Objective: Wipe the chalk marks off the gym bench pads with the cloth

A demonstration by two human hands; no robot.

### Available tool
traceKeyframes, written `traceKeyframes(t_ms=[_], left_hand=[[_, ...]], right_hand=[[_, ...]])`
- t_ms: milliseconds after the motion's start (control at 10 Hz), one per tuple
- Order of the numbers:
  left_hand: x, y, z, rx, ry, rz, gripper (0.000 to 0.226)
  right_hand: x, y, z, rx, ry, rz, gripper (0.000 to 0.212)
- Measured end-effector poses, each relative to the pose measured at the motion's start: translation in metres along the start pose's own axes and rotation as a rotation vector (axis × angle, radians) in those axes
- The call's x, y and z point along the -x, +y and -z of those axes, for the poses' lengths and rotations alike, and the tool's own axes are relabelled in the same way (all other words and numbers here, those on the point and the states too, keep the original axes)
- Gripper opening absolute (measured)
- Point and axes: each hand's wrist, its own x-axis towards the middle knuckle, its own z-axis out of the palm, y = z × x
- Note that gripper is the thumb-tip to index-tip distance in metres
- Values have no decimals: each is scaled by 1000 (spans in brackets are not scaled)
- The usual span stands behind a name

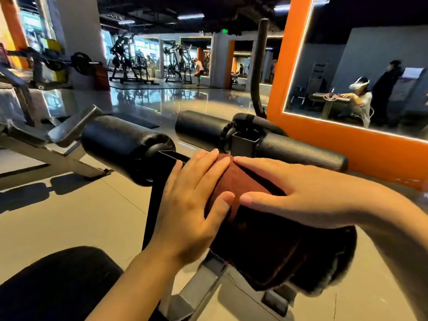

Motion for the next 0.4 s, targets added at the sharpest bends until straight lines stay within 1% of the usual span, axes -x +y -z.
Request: traceKeyframes(t_ms=[100, 200, 300, 400], left_hand=[[4, 1, -3, 31, 26, 2, 54], [5, 12, 7, 45, -11, 92, 51], [-8, 25, 29, -17, -126, 209, 46], [-39, 39, 61, 7, -300, 383, 43]], right_hand=[[3, -4, -1, 54, -19, -24, 81], [3, -9, 2, 62, -15, -34, 79], [0, -13, 9, -64, -76, -108, 78], [-6, -24, 37, -14, -209, -149, 76]])
